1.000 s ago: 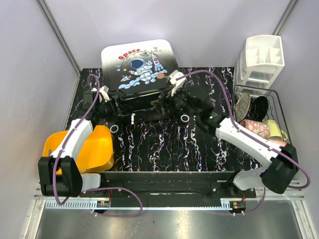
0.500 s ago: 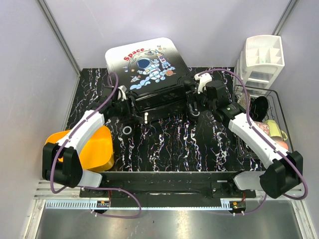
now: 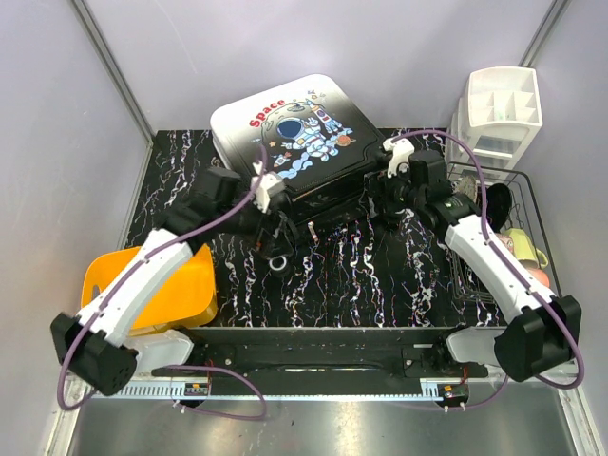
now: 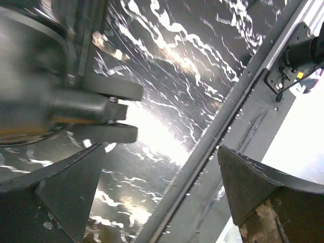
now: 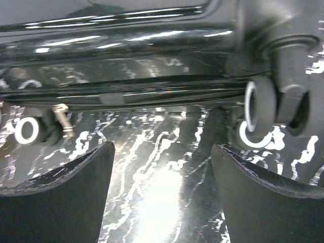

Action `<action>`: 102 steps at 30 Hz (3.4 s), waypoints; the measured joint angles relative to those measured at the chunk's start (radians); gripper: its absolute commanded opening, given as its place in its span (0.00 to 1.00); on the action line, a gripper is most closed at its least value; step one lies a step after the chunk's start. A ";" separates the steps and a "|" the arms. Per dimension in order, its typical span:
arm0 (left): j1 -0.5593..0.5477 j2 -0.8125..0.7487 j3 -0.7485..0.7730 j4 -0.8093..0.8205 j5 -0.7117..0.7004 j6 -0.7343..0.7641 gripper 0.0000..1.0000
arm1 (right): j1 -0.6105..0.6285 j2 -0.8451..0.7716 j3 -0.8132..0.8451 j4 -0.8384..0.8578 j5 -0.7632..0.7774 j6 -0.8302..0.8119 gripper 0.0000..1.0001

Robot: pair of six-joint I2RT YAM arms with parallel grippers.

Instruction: Open, take out, and arrange the luggage

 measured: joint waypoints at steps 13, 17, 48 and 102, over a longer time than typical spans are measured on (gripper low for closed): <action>0.429 -0.072 0.116 -0.008 0.063 0.078 0.99 | 0.249 0.077 0.061 0.029 -0.186 0.105 0.82; 0.547 -0.029 0.116 -0.001 0.043 0.005 0.99 | 0.371 0.177 0.154 0.026 -0.161 0.141 0.88; 0.720 -0.164 -0.049 0.175 0.022 -0.217 0.98 | 0.606 0.415 0.339 -0.050 0.235 0.221 1.00; 0.772 0.500 0.487 0.306 0.325 -0.204 0.91 | -0.024 -0.176 0.065 -0.298 0.006 0.098 0.38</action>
